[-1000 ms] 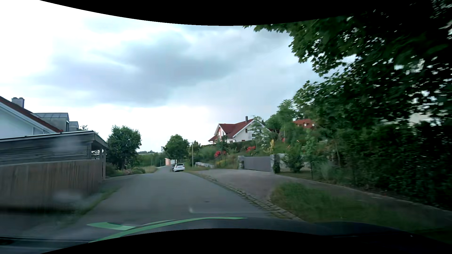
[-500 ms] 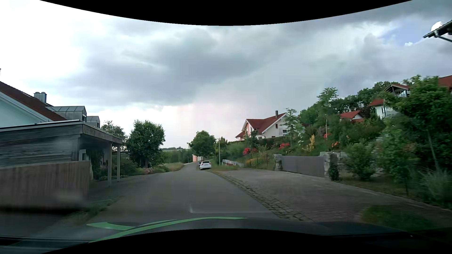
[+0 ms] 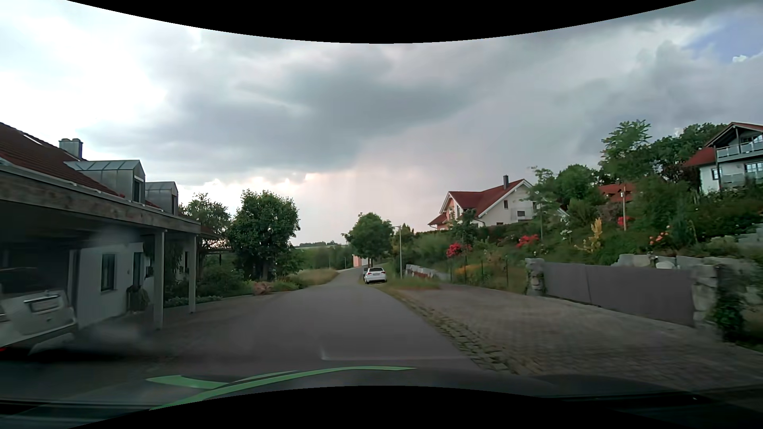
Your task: Follow the waypoints while adhering to traffic rules and regulations
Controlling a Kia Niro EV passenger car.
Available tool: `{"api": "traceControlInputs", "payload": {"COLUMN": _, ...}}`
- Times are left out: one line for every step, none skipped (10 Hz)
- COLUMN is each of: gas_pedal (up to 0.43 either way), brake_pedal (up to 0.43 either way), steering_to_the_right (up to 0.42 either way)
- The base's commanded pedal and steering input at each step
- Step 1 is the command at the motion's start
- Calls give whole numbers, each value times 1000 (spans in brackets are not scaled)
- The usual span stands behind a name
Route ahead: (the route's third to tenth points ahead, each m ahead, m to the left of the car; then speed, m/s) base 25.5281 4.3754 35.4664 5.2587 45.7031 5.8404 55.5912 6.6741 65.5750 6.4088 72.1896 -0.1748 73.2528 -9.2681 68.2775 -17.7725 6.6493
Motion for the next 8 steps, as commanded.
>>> {"api": "traceControlInputs", "payload": {"gas_pedal": 110, "brake_pedal": 0, "steering_to_the_right": -67}}
{"api": "traceControlInputs", "payload": {"gas_pedal": 87, "brake_pedal": 0, "steering_to_the_right": -58}}
{"api": "traceControlInputs", "payload": {"gas_pedal": 67, "brake_pedal": 0, "steering_to_the_right": -51}}
{"api": "traceControlInputs", "payload": {"gas_pedal": 67, "brake_pedal": 0, "steering_to_the_right": -46}}
{"api": "traceControlInputs", "payload": {"gas_pedal": 67, "brake_pedal": 0, "steering_to_the_right": -40}}
{"api": "traceControlInputs", "payload": {"gas_pedal": 67, "brake_pedal": 0, "steering_to_the_right": -36}}
{"api": "traceControlInputs", "payload": {"gas_pedal": 47, "brake_pedal": 0, "steering_to_the_right": -35}}
{"api": "traceControlInputs", "payload": {"gas_pedal": 39, "brake_pedal": 0, "steering_to_the_right": -35}}
